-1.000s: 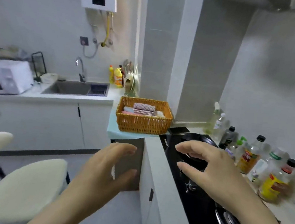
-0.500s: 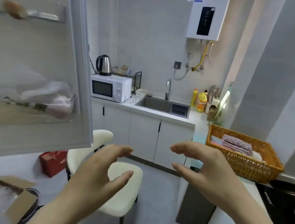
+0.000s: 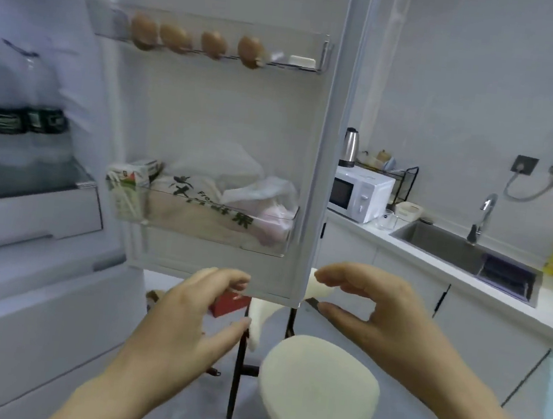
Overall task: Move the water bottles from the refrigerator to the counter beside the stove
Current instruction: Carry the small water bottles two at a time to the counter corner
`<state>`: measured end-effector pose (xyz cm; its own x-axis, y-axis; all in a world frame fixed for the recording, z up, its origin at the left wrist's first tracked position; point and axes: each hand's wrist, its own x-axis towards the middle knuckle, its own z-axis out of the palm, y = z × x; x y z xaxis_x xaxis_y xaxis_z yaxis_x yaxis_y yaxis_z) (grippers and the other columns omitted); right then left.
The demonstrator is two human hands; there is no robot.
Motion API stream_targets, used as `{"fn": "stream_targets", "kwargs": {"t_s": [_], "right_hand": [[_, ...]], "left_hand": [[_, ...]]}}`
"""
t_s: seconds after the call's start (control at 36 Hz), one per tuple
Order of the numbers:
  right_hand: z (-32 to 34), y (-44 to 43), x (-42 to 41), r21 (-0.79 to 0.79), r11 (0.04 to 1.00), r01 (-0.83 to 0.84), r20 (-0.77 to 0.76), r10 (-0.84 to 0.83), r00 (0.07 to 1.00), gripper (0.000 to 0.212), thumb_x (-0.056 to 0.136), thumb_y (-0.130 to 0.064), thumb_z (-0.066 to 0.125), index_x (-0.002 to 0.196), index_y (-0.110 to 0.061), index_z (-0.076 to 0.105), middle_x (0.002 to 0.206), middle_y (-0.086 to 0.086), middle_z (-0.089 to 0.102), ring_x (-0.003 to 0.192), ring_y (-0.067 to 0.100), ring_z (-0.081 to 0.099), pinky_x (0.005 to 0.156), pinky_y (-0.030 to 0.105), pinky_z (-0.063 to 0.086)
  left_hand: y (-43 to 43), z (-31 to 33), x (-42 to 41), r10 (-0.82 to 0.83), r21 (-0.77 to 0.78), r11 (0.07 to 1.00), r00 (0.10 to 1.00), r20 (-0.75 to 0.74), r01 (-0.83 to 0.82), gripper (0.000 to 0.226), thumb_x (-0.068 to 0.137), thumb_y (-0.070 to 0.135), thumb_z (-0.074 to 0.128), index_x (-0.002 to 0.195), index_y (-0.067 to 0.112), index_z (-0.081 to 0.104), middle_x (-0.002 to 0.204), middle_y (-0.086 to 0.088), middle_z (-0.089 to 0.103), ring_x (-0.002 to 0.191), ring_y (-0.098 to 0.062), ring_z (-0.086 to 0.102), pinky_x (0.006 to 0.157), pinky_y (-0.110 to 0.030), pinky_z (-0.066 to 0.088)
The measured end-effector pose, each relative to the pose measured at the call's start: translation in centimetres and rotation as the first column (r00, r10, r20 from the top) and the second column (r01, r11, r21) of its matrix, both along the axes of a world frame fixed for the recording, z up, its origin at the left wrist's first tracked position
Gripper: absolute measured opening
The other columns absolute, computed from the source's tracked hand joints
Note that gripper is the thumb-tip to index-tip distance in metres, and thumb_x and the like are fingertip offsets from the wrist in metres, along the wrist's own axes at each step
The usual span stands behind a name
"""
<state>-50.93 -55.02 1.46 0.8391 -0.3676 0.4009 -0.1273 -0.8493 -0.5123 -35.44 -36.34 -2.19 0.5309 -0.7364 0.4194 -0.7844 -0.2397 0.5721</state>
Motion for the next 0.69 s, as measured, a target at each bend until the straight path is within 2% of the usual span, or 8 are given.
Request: {"fn": "stream_targets", "kwargs": {"t_s": [0.08,0.17,0.25,0.39,0.47,0.58,0.64,0.69], "right_hand": [[0.4,-1.0,3.2,-0.017,0.995,-0.097,0.01,0.097,0.995,0.029,0.083,-0.028,0.071,0.109,-0.038,0.065,0.104,-0.029,0.063,0.103,-0.009,0.054,0.088,0.008,0.042],[0.8,-1.9,6.3,-0.025,0.982,-0.19,0.031,0.19,0.981,0.029,0.081,-0.027,0.072,0.108,-0.037,0.065,0.102,-0.028,0.064,0.102,-0.008,0.056,0.09,0.01,0.044],[0.9,-2.5,9.1,-0.006,0.959,-0.282,0.037,0.282,0.959,0.03,0.081,-0.028,0.072,0.109,-0.036,0.065,0.103,-0.028,0.064,0.103,-0.009,0.055,0.091,0.011,0.045],[0.2,-2.3,13.7,-0.015,0.905,-0.426,0.024,0.426,0.904,0.03,0.082,-0.025,0.071,0.11,-0.036,0.065,0.104,-0.029,0.062,0.104,-0.009,0.055,0.092,0.013,0.044],[-0.5,-1.5,16.2,-0.008,0.876,-0.483,0.02,0.483,0.875,0.031,0.082,-0.026,0.071,0.107,-0.041,0.062,0.102,-0.031,0.062,0.104,-0.007,0.056,0.091,0.015,0.045],[-0.8,0.4,18.9,0.018,0.837,-0.547,0.037,0.546,0.837,0.029,0.082,-0.023,0.072,0.107,-0.036,0.065,0.102,-0.026,0.064,0.103,-0.006,0.057,0.09,0.015,0.046],[-0.7,1.5,19.9,0.04,0.817,-0.575,0.043,0.574,0.818,0.029,0.083,-0.023,0.071,0.107,-0.036,0.065,0.101,-0.03,0.063,0.104,-0.011,0.055,0.085,0.009,0.045],[-0.6,2.6,21.1,0.071,0.791,-0.608,0.036,0.607,0.794,0.028,0.084,-0.023,0.07,0.107,-0.038,0.064,0.099,-0.035,0.059,0.104,-0.014,0.053,0.071,0.003,0.045]], "left_hand": [[0.3,0.2,1.3,0.11,-0.005,0.994,0.994,-0.019,-0.11,0.036,0.081,0.033,0.069,0.11,0.046,0.052,0.109,0.033,0.054,0.102,0.007,0.053,0.08,-0.007,0.043],[0.5,0.3,2.5,0.203,-0.014,0.979,0.979,-0.02,-0.203,0.035,0.081,0.034,0.068,0.113,0.043,0.055,0.11,0.032,0.054,0.105,0.008,0.053,0.09,-0.018,0.047],[0.7,0.5,3.4,0.278,-0.015,0.96,0.96,-0.024,-0.278,0.036,0.082,0.033,0.067,0.114,0.043,0.054,0.111,0.032,0.054,0.108,0.014,0.047,0.094,-0.014,0.043],[2.2,0.0,4.0,0.41,-0.01,0.912,0.91,-0.062,-0.411,0.031,0.082,0.034,0.067,0.103,0.05,0.051,0.109,0.035,0.052,0.107,0.018,0.045,0.088,-0.001,0.036],[3.7,-0.5,4.5,0.476,0.001,0.879,0.876,-0.076,-0.478,0.033,0.082,0.032,0.067,0.103,0.052,0.049,0.109,0.037,0.051,0.108,0.019,0.044,0.087,0.001,0.034],[5.9,-0.8,5.5,0.552,0.019,0.834,0.83,-0.076,-0.552,0.033,0.082,0.036,0.067,0.105,0.052,0.049,0.111,0.036,0.051,0.11,0.017,0.044,0.089,-0.004,0.038],[6.9,-0.9,6.1,0.581,0.013,0.814,0.811,-0.071,-0.581,0.033,0.081,0.037,0.067,0.105,0.052,0.05,0.111,0.036,0.051,0.11,0.014,0.046,0.09,-0.005,0.039],[7.9,-0.9,6.8,0.607,0.009,0.794,0.791,-0.067,-0.608,0.033,0.081,0.038,0.067,0.106,0.052,0.051,0.111,0.036,0.052,0.109,0.014,0.047,0.089,-0.004,0.038]]}}
